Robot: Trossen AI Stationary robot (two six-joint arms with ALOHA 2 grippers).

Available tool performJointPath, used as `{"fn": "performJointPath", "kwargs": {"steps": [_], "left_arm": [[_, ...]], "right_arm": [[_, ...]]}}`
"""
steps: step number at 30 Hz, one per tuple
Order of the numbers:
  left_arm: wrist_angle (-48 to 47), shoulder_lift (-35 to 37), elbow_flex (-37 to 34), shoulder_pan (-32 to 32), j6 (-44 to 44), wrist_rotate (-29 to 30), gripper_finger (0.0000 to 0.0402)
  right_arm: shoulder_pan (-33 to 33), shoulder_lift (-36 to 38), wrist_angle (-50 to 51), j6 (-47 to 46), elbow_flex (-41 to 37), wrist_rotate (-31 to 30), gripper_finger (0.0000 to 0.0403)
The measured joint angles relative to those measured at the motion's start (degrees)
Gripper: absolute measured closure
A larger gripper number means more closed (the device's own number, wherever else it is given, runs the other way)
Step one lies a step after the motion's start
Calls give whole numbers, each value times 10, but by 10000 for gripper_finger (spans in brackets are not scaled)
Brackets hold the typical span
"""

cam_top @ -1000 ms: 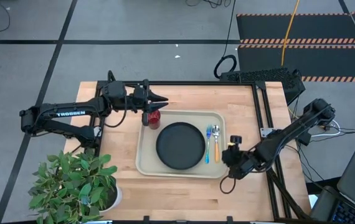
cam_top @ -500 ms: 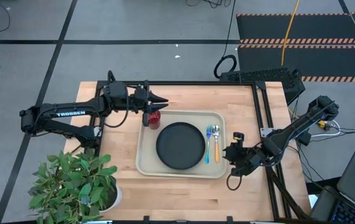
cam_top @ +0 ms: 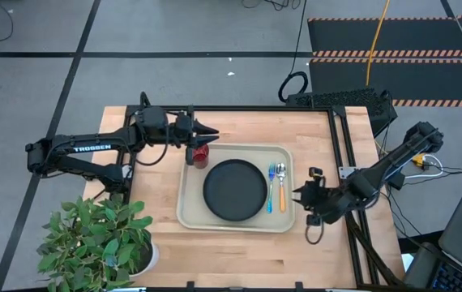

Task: Pick and place plate/cup/fork/spoon on tray
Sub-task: Return to Home Position

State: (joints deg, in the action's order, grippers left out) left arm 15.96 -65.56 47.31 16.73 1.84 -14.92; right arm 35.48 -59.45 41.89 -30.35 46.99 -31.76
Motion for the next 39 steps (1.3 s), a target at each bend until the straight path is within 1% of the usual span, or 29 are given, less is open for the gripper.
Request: {"fn": "performJointPath", "kwargs": {"steps": [3, 7, 12, 14, 18, 20, 24, 27, 31, 33, 36, 39], "left_arm": [[-9, 0, 0, 0, -8, 0, 321], [-14, 4, 0, 0, -21, -15, 321], [-48, 16, -5, 0, -25, -13, 321], [-42, 39, -20, 1, -24, -2, 321], [-25, 121, -84, 19, -53, 13, 321], [-4, 174, -124, 23, -71, 12, 321], [19, 268, -202, 21, -114, 11, 321], [30, 313, -253, 11, -151, 10, 321], [41, 349, -302, -4, -176, 22, 321], [39, 361, -319, -14, -195, 50, 321], [20, 369, -336, -41, -228, 111, 321], [8, 367, -352, -87, -236, 155, 321]], "right_arm": [[6, 45, -21, 3, -27, 3, 289], [6, 113, -70, 5, -76, 3, 289], [-5, 181, -164, 71, -134, 3, 289], [-18, 201, -176, 94, -147, 3, 289], [-54, 228, -176, 136, -161, 7, 289], [-78, 240, -186, 161, -168, 33, 289], [-135, 262, -244, 206, -192, 92, 289], [-180, 274, -287, 228, -212, 143, 289], [-244, 281, -344, 230, -253, 206, 289], [-273, 281, -374, 223, -276, 233, 289], [-310, 281, -418, 211, -306, 259, 289], [-333, 281, -449, 196, -329, 260, 289]]}}
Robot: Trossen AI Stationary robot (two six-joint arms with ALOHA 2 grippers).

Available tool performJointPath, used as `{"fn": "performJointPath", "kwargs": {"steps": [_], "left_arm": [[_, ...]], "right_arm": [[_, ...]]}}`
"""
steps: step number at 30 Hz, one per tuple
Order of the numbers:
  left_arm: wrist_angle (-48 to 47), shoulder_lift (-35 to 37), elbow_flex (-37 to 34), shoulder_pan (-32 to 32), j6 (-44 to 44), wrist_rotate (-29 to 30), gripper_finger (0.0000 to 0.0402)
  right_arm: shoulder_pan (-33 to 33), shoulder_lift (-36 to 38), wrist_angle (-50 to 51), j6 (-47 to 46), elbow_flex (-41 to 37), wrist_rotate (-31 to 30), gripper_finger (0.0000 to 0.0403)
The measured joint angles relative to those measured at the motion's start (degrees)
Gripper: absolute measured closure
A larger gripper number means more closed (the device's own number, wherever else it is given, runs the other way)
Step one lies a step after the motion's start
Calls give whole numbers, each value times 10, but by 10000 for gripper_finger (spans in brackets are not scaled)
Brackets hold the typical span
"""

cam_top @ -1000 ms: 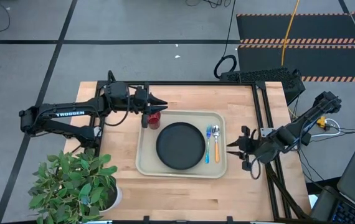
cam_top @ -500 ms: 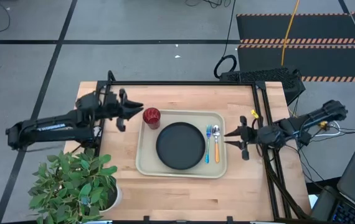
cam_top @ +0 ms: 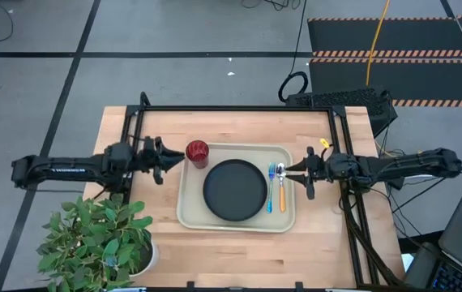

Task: Pick and place plate/cup/fork/spoon on tray
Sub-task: Return to Home Position

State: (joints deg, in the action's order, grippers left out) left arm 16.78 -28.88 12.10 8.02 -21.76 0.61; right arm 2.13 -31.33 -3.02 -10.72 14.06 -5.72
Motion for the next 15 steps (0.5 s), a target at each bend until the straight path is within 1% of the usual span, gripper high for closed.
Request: {"fn": "performJointPath", "kwargs": {"steps": [1, 3, 6, 9, 10, 12, 15], "left_arm": [[-1, 0, -7, -19, 2, 15, 321], [1, 0, -15, -60, 13, 66, 321], [2, 0, -23, -118, 54, 162, 321], [7, 0, -24, -164, 109, 233, 321], [14, 0, -24, -175, 130, 248, 321], [27, 0, -24, -187, 167, 255, 321], [23, 2, -24, -188, 179, 255, 321]], "right_arm": [[-6, 0, -5, 0, -6, 0, 289], [-15, 0, -16, -1, -18, 6, 289], [-31, 0, -68, -2, -39, 65, 289], [-46, 0, -126, -8, -61, 119, 289], [-50, 0, -137, -7, -66, 128, 289], [-57, 0, -149, -1, -70, 135, 289], [-63, -1, -146, 17, -72, 135, 289]]}}
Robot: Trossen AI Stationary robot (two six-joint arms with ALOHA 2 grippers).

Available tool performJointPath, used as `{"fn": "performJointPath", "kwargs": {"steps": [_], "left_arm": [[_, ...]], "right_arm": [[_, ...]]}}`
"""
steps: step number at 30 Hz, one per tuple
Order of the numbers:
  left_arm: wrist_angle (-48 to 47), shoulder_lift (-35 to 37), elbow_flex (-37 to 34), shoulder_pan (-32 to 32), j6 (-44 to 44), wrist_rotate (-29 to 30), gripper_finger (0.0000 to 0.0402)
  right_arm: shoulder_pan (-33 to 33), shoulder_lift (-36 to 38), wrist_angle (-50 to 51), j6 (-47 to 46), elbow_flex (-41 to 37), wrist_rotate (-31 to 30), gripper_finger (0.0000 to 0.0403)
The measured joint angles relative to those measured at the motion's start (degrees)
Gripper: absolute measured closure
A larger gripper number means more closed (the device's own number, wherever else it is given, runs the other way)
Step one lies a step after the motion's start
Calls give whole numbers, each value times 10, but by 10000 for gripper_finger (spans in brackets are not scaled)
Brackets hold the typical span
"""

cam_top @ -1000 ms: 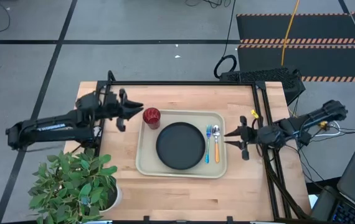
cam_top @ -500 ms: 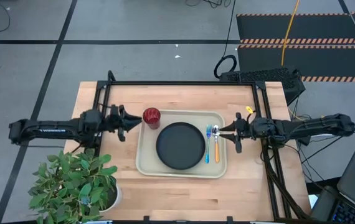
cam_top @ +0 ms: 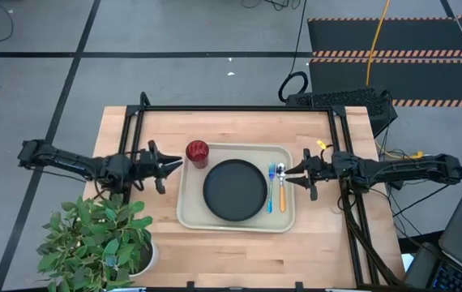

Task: Pick and place plate/cup/fork/spoon on tray
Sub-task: Return to Home Position

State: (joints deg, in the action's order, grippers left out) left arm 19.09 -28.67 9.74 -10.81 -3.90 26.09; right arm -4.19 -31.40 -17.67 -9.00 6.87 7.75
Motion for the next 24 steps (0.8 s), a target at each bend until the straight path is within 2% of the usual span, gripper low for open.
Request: {"fn": "performJointPath", "kwargs": {"steps": [5, 10, 14, 19, 24], "left_arm": [[-38, 19, -11, 26, -7, 0, 321], [32, 61, -93, 47, -21, -24, 321], [-7, 93, -92, 49, -36, -36, 321], [-28, 137, -92, 35, -38, -47, 321], [-106, 186, -92, 17, -52, -39, 321]], "right_arm": [[0, 0, 3, 14, 0, 0, 289], [0, 0, 11, 31, 0, 0, 289], [0, 11, 14, 51, 0, 0, 289], [0, 70, 32, 51, 0, -1, 289], [0, 162, 152, 41, 0, -4, 289]]}}
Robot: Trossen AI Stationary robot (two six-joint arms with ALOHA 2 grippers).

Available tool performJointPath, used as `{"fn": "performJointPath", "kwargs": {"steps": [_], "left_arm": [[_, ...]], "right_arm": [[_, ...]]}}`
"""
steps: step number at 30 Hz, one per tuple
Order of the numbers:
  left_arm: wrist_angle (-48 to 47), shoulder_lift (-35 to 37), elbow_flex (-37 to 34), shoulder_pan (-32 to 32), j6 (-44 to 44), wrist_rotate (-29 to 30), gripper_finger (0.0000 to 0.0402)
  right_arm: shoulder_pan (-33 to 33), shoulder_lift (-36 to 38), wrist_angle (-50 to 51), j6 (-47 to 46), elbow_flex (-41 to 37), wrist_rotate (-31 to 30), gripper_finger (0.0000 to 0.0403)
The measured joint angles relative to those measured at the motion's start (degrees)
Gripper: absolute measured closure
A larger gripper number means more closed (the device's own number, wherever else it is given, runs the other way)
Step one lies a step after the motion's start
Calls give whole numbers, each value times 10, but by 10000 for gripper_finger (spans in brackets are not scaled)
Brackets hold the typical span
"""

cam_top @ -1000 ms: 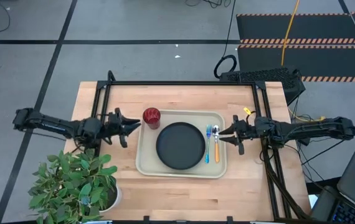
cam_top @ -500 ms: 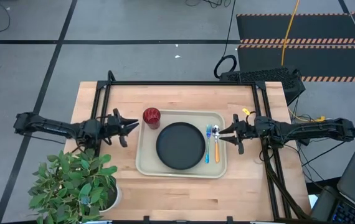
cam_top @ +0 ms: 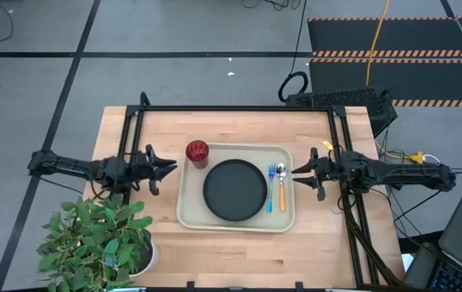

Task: Pick and place plate/cup/fork/spoon on tray
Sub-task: Return to Home Position

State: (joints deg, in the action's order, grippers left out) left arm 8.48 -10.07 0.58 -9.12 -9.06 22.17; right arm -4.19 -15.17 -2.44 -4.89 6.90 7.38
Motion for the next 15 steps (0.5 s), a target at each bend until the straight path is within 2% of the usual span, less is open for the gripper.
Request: {"fn": "performJointPath", "kwargs": {"steps": [9, 15], "left_arm": [[-46, 50, 0, -26, -7, 19, 321], [-47, 49, 1, -27, 6, 29, 321]], "right_arm": [[0, 137, 128, -18, 2, 0, 289], [0, 149, 122, -15, -2, -1, 298]]}}
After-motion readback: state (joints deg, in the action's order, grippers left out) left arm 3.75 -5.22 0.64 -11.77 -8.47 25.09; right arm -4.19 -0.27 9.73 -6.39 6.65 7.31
